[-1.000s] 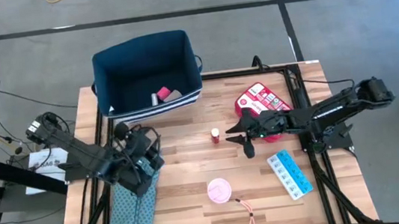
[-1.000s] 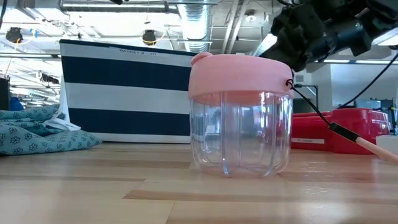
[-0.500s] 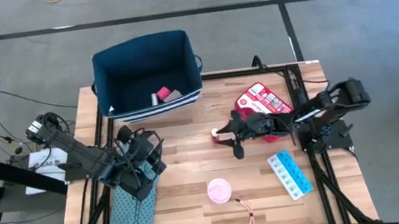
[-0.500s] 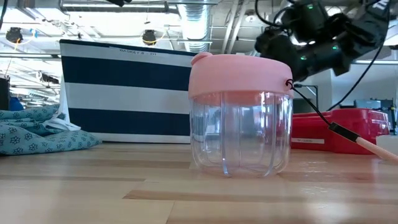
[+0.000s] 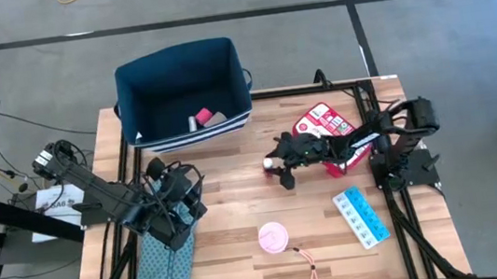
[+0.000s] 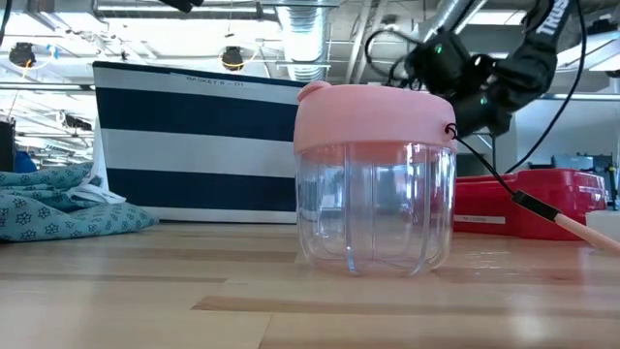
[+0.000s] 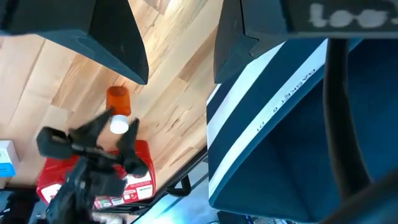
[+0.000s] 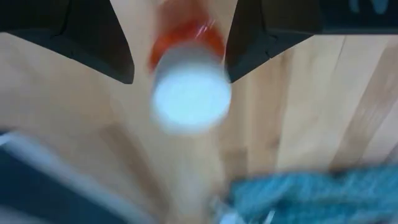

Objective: Pick & place medical supplies in basket/bin
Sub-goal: Put the red pill bottle into theblue bin

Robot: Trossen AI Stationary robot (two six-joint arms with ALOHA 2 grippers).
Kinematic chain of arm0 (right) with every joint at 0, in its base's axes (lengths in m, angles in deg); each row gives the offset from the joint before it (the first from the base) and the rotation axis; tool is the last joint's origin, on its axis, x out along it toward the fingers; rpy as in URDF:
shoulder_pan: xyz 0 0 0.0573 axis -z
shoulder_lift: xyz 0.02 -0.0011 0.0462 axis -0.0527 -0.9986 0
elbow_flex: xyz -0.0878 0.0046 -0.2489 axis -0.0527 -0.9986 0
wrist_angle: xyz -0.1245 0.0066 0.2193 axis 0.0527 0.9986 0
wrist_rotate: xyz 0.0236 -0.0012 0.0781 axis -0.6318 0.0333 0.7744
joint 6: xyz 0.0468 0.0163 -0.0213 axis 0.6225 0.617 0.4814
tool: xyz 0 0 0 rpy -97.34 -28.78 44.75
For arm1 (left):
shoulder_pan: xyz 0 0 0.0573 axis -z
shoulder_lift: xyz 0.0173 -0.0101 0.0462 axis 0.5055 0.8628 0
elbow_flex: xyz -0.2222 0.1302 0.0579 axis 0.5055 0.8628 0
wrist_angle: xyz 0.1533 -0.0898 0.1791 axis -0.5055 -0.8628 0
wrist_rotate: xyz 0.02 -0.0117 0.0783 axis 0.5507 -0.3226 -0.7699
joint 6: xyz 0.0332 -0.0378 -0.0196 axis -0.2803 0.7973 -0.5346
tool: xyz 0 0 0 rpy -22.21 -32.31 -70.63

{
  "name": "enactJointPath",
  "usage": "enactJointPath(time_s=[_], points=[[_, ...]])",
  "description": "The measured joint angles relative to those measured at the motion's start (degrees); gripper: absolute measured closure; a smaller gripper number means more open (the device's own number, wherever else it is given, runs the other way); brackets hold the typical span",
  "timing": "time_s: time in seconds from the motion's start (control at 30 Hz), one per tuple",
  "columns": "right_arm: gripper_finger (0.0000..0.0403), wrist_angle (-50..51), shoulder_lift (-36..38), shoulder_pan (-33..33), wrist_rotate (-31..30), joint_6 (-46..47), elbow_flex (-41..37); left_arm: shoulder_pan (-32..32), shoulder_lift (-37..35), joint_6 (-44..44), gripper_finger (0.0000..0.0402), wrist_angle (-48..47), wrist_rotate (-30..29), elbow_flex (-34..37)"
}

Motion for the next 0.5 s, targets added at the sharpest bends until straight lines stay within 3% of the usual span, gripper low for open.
enactJointPath(time_s=[0.3,0.5], points=[[0.0166,-0.8,-6.11,0.93,0.15,-0.05,1.72,0.0,0.0,0.0,0.0229,-0.01,0.04,0.0],[0.0228,-0.65,-10.14,2.24,-1.51,0.82,4.83,0.0,0.0,0.07,0.0229,-0.01,0.09,0.0]])
